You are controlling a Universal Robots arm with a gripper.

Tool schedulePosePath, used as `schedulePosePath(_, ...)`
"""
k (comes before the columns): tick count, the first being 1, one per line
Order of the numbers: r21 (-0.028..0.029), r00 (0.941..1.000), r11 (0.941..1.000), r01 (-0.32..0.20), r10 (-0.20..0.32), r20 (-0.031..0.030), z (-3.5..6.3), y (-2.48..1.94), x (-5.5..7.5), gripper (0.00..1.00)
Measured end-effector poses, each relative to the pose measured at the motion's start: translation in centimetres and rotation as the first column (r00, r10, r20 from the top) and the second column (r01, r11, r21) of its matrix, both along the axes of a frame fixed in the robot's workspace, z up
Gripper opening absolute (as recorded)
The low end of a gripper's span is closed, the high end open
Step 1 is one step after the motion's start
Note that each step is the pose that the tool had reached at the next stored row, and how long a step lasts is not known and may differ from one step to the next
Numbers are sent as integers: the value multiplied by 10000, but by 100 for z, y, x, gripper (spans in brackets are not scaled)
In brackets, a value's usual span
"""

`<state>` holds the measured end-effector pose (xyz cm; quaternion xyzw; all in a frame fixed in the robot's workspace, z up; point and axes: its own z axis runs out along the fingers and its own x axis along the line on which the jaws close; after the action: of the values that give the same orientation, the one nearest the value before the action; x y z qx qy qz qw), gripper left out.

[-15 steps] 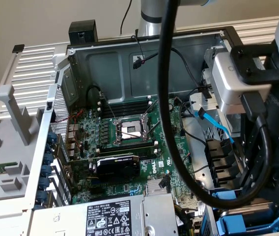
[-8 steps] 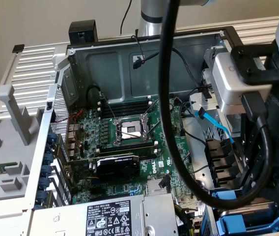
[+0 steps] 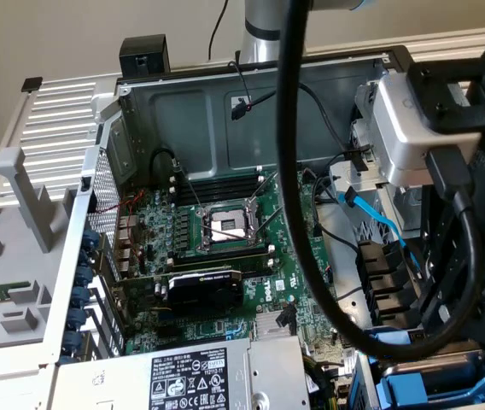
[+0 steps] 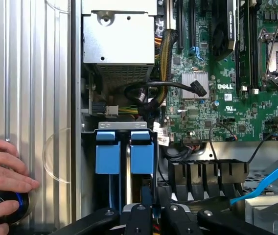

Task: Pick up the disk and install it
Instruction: 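Insert the second disk wire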

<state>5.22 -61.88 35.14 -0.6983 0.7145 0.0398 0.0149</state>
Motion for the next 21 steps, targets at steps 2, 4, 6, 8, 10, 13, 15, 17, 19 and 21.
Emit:
schedulePosePath(2, 21, 10000, 10000, 2, -2, 0, 1, -13, -1, 16)
schedulePosePath(4, 33, 10000, 10000, 2, -2, 0, -2, -21, 0, 16)
schedulePosePath(6, 49, 10000, 10000, 3, -3, 0, -11, -25, 0, 16)
schedulePosePath(8, 70, 10000, 10000, 3, -3, 0, -18, -26, 0, 16)
schedulePosePath(10, 83, 10000, 10000, 4, -4, 0, -28, -27, 0, 16)
schedulePosePath(13, 85, 10000, 10000, 4, -4, -1, -43, -28, 0, 16)
schedulePosePath(15, 85, 10000, 10000, 5, -5, 0, -52, -28, 0, 16)
schedulePosePath(17, 86, 10000, 10000, 5, -5, -1, -58, -28, 0, 16)
schedulePosePath(19, 85, 10000, 10000, 5, -5, -1, -61, -29, 0, 16)
schedulePosePath(21, 88, 10000, 10000, 5, -5, 0, -68, -28, 0, 16)
